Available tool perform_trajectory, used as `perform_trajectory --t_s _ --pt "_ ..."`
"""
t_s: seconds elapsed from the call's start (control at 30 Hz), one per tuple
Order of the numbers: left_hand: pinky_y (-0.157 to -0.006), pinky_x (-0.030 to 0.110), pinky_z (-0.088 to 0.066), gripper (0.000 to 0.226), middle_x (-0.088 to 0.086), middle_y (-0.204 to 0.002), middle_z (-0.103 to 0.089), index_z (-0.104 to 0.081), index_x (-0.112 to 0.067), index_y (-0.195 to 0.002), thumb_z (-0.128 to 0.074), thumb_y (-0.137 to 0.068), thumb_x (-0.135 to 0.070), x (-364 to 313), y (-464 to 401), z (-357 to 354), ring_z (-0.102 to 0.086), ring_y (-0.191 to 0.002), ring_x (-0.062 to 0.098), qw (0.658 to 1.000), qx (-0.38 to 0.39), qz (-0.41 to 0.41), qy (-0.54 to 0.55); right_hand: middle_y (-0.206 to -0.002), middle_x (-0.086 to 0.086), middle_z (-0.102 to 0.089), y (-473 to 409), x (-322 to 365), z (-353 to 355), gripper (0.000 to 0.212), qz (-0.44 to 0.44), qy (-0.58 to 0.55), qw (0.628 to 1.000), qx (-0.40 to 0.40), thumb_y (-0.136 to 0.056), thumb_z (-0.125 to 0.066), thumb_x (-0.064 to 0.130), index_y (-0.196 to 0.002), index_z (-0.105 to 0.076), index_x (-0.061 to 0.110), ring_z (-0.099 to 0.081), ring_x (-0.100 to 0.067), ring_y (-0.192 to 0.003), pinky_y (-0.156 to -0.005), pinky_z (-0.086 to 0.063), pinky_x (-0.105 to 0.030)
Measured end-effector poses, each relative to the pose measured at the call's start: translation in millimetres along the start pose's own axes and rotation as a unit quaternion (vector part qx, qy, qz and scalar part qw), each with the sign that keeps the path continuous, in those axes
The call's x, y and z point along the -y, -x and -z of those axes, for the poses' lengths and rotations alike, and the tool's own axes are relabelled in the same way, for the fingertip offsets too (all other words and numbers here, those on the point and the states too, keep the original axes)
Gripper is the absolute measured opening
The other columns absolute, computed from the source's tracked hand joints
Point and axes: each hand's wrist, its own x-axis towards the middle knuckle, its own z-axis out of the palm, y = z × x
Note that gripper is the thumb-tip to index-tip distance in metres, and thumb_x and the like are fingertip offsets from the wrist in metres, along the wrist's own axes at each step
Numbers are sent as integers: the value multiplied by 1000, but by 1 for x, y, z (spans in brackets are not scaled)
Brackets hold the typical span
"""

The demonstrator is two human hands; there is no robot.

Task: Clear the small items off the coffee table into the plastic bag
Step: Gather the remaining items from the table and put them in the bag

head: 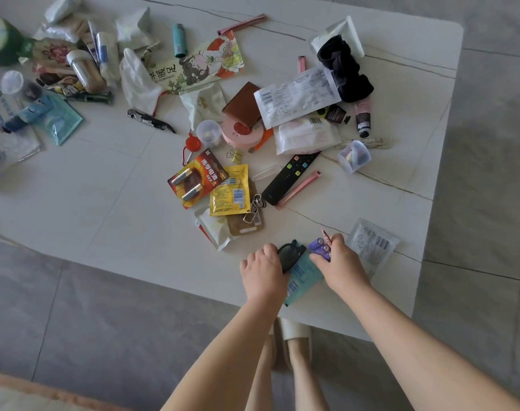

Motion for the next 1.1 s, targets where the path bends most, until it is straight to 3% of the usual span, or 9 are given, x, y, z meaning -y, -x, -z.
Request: perform_trajectory --t_s 0.2,0.33,0.43,0.6,0.7,0.77,0.93,1.0,1.1 --pt "-66 33 -47 23 5 -101 -54 -45 -13 -100 -60 -84 -20 13 9 13 -57 -89 25 988 70 42 133 -74 15 -54 3 10 7 23 7 -81 997 10 -87 -64 20 -78 -44 27 -58 -16 -77 -71 -45 -26" --pt "-64 31 -47 23 -1 -88 -55 -42 -17 -95 -61 -83 -17 26 23 39 -55 -81 20 957 97 107 251 -79 8 -60 14 31 21 23 2 -110 993 38 -84 -67 19 -78 -47 27 -62 -14 -73 -73 -52 -29" --pt "-62 25 -50 30 -1 -90 -56 -46 -15 -99 -68 -79 -11 37 39 66 -58 -79 16 907 107 144 382 -82 -1 -62 31 57 36 19 1 -166 983 78 -81 -71 13 -82 -54 21 -61 -16 -71 -69 -56 -32" --pt "-56 21 -52 38 4 -94 -60 -48 -14 -100 -76 -76 -8 54 84 128 -63 -78 15 814 65 188 545 -68 -1 -62 74 120 63 19 23 -212 966 146 -80 -67 0 -82 -59 16 -59 -2 -46 -51 -52 -24" --pt "-53 22 -54 38 9 -93 -64 -51 -6 -105 -75 -76 -4 68 117 173 -67 -74 17 756 30 198 623 -77 -8 -63 105 165 77 21 47 -215 956 192 -79 -60 -3 -95 -62 10 -61 -7 -53 -54 -50 -25" --pt "-57 27 -57 34 13 -94 -67 -53 -1 -106 -73 -78 -2 79 142 202 -70 -74 20 725 6 195 660 -82 -8 -64 128 196 84 24 69 -212 951 213 -79 -60 -2 -99 -58 11 -66 -10 -60 -52 -51 -25" --pt "-87 48 -55 39 26 -108 -66 -59 7 -112 -74 -79 -8 117 204 264 -67 -90 34 677 -69 185 709 -86 -9 -65 186 268 91 25 168 -165 939 249 -83 -63 3 -104 -51 7 -66 -10 -62 -50 -51 -24" --pt "-86 46 -56 31 21 -99 -69 -63 5 -107 -71 -83 -12 136 228 284 -68 -87 32 657 -104 179 725 -87 -11 -64 209 296 86 30 193 -140 931 278 -84 -61 2 -112 -49 1 -66 -11 -62 -49 -50 -24" --pt "-81 44 -55 26 14 -90 -68 -65 0 -101 -65 -89 -23 166 261 310 -67 -81 28 594 -156 179 769 -90 -12 -65 243 338 70 28 214 -126 917 311 -85 -61 2 -110 -49 5 -69 -13 -66 -51 -52 -27"
